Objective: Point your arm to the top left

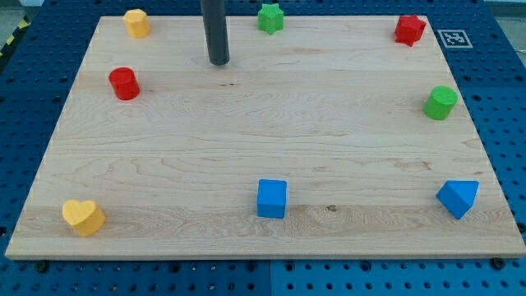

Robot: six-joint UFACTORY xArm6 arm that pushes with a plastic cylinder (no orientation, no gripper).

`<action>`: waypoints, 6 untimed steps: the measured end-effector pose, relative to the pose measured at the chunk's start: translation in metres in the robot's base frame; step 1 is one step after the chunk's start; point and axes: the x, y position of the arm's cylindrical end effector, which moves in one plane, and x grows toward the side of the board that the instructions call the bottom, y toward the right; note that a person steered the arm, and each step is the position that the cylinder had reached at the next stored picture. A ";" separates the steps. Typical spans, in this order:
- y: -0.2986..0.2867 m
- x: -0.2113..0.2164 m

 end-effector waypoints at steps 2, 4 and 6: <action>-0.036 -0.016; -0.158 -0.017; -0.225 -0.092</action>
